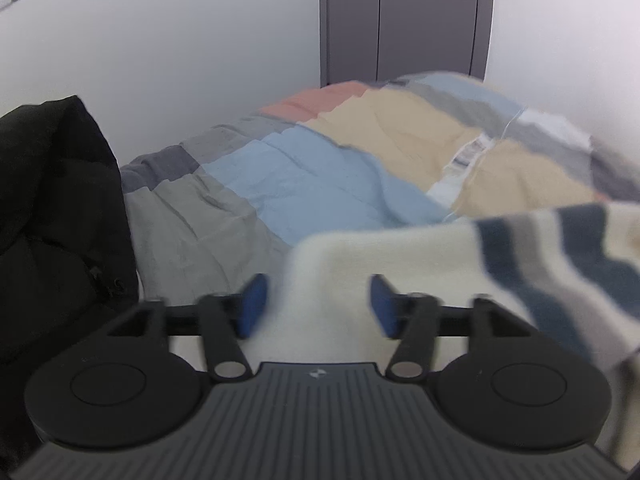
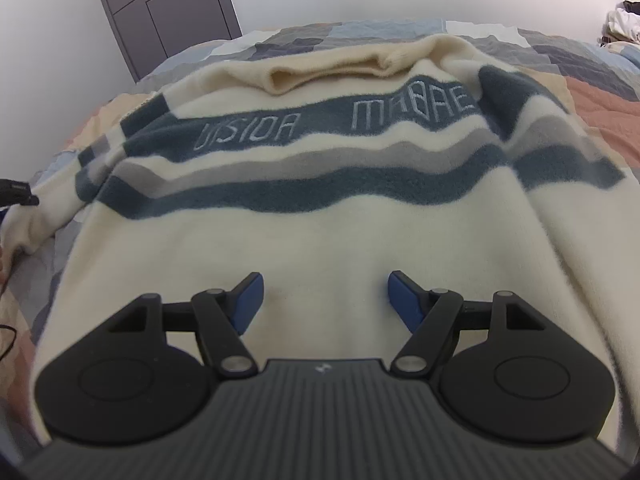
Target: Fold large clothes
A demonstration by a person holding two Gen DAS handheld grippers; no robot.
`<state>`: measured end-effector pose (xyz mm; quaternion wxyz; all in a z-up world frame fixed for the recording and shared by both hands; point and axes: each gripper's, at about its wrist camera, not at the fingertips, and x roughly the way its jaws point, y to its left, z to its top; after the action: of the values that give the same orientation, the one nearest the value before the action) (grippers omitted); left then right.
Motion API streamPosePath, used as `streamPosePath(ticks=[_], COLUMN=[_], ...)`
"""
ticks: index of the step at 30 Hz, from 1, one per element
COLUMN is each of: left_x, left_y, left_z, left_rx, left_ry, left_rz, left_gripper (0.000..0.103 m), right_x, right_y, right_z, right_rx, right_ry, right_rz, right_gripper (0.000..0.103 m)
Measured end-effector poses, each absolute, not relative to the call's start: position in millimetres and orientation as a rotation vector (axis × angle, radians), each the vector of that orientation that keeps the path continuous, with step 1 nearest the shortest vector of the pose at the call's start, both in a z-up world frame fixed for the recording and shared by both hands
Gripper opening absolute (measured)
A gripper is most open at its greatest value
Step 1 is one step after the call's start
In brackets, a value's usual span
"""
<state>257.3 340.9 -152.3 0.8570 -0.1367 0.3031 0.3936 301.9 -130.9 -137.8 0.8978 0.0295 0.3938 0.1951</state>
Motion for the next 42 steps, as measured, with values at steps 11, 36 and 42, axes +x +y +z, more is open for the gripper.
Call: streamPosePath(ticks=[11,36,42], left_x=[209.3,231.5,235.9], left_y=[248.9,82.1,77.7], left_z=[-96.6,-176.5,-182.0], left_rx=[-0.312,-0.355,-0.326], left_ry=[0.534,0.890,0.907], left_rz=[0.583,0.011,-0.001], left_gripper=[0.073,0.073,0.074], right_x=[287.9,279.2,282.6], right_y=[-145.2,-282.7,-300.2], right_z=[-122.2,-89.5,-100.9], right_rx=[0.101,0.452,0.515], right_ry=[0.775,0.629,0.649], right_rz=[0.393,-0.080,-0.225], right_gripper=[0.070,0.071,0.087])
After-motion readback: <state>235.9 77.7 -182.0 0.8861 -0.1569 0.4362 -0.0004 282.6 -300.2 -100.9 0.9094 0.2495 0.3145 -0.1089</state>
